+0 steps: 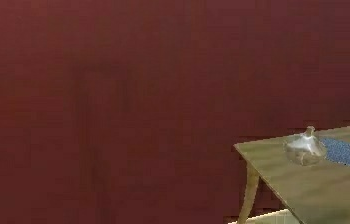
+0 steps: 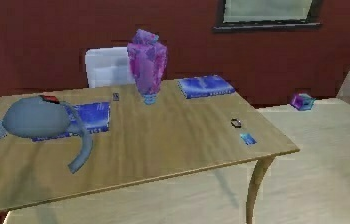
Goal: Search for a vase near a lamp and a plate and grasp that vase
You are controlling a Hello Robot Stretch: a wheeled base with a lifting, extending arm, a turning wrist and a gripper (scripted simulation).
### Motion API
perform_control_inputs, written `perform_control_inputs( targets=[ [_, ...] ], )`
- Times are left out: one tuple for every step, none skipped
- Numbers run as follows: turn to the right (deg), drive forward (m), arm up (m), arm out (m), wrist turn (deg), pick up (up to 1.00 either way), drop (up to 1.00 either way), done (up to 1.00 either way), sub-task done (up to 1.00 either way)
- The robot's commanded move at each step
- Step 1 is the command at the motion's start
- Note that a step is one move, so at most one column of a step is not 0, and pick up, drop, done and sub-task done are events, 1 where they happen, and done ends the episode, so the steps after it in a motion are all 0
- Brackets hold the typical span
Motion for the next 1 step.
perform_control_inputs(
  targets=[
    [0.0, 0.55, 0.00, 0.00, 0.0, 0.00, 0.00, 0.00, 0.00]
  ],
)
